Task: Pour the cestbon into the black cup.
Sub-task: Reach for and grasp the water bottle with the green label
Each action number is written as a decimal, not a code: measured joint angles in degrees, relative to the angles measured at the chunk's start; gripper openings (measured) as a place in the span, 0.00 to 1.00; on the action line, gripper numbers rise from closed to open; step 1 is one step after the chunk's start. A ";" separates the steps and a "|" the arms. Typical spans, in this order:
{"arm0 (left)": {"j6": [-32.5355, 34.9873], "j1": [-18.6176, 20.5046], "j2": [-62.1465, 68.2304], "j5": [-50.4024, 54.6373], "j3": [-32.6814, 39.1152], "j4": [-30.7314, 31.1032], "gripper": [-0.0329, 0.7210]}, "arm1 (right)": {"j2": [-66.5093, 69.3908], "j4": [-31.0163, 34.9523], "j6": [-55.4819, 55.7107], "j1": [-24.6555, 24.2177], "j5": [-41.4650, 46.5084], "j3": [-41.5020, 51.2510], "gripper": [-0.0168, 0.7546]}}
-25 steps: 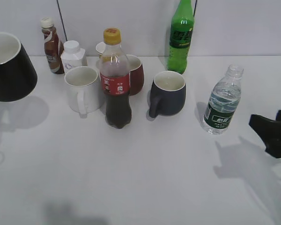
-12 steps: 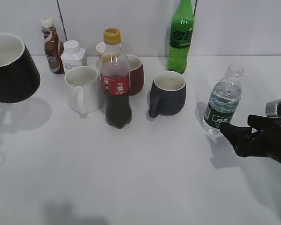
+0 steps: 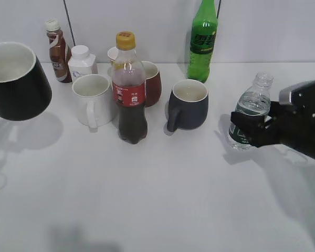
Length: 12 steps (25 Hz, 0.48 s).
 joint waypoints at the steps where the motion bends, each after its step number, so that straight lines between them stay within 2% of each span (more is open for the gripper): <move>1: 0.00 -0.13 0.00 0.00 0.00 0.41 0.11 | 0.28 -1.61 1.16 0.00 0.67 -1.26 0.88; 4: 0.00 -1.31 0.00 0.54 0.00 0.82 0.11 | 1.07 -4.77 4.15 0.00 4.57 -5.25 0.84; 7: -0.05 -3.27 0.00 2.94 0.00 0.86 0.11 | 1.23 -5.24 4.79 0.00 8.05 -6.96 0.67; 12: -0.54 -8.79 0.00 7.10 0.00 0.57 0.11 | -0.02 -7.24 5.76 0.19 9.81 -7.11 0.67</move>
